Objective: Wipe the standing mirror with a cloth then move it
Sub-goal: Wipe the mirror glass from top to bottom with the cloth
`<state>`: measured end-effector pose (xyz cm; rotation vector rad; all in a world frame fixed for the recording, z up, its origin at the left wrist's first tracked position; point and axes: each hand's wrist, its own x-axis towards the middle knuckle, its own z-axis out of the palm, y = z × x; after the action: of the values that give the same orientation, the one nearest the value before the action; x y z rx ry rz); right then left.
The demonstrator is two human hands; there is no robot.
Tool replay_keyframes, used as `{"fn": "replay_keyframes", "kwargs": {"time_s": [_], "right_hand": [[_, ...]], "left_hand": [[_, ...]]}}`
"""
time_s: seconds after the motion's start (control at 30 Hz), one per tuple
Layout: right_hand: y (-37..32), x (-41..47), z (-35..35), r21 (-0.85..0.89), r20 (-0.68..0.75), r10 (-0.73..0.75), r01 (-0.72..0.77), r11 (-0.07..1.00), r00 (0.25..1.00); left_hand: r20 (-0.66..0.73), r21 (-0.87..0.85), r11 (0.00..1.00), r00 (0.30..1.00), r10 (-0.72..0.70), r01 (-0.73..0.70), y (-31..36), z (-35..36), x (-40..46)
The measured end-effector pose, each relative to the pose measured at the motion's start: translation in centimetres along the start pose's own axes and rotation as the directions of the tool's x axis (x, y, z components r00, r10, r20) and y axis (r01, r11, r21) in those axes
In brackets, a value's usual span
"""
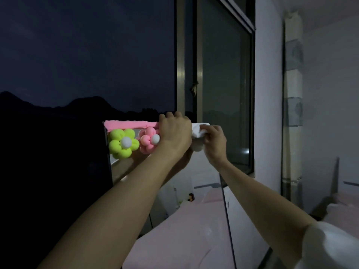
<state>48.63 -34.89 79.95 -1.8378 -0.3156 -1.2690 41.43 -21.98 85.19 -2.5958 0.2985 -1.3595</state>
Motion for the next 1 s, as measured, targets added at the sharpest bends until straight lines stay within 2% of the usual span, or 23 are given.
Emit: {"fn": "replay_keyframes", "kwargs": {"time_s": [0.2, 0.27, 0.33, 0.4, 0.47, 0.5, 0.57, 0.63, 0.73, 0.83, 0.9, 1.0], "right_hand": [[2.9, -1.2, 0.1, -0.217, 0.084, -0.055, 0.072, 0.974, 0.995], [3.9, -0.2, -0.2, -0.283, 0.152, -0.006, 0.049, 0.958, 0.988], [4.7, 0.8, -0.7, -0.267, 0.183, 0.169, -0.116, 0.957, 0.969], [5.3, 1.1, -1.3, -0.306, 0.21, 0.374, -0.303, 0.903, 0.903], [5.2, 0.3, -2.0, -0.474, 0.208, 0.511, -0.371, 0.799, 0.834], [5.0, -0.2, -2.3, -0.522, 0.163, 0.528, -0.381, 0.763, 0.833], [4.5, -0.6, -2.6, -0.457, 0.045, 0.449, -0.382, 0.803, 0.892], [3.5, -0.4, -2.4, -0.294, -0.011, 0.279, -0.269, 0.917, 0.96], [2.3, -0.6, -1.8, -0.17, 0.079, 0.105, -0.09, 0.981, 0.991], [3.7, -3.8, -1.5, -0.186, 0.063, 0.135, -0.121, 0.975, 0.989], [5.6, -7.5, -1.4, -0.266, 0.05, 0.22, -0.199, 0.943, 0.974], [7.3, -11.0, -1.5, -0.528, 0.114, 0.474, -0.351, 0.773, 0.873]], "left_hand": [[-0.022, -0.006, 1.0, 1.0, -0.01, 0.01, -0.3, 0.3, 0.2], [-0.028, -0.005, 1.0, 1.0, -0.004, 0.004, -0.3, 0.4, 0.1], [-0.036, -0.003, 1.0, 0.999, -0.002, 0.002, -0.3, 0.5, 0.1], [-0.049, 0.003, 1.0, 0.999, -0.004, 0.004, -0.3, 0.6, 0.1], [-0.058, 0.017, 1.0, 0.998, -0.01, 0.011, -0.3, 0.7, 0.0], [-0.062, 0.025, 1.0, 0.998, -0.012, 0.013, -0.3, 0.7, 0.0], [-0.07, 0.034, 0.999, 0.998, -0.005, 0.007, -0.2, 0.6, -0.1], [-0.073, 0.04, 0.999, 0.997, 0.012, -0.009, 0.1, 0.6, -0.1], [-0.07, 0.059, 0.998, 0.997, 0.021, -0.017, 0.2, 0.8, -0.2], [-0.071, 0.07, 0.998, 0.997, 0.006, -0.001, 0.0, 1.2, -0.4], [-0.073, 0.104, 0.995, 0.997, -0.001, 0.009, -0.2, 1.8, -0.8], [-0.093, 0.145, 0.989, 0.996, -0.015, 0.029, -0.2, 2.7, -1.2]]}}
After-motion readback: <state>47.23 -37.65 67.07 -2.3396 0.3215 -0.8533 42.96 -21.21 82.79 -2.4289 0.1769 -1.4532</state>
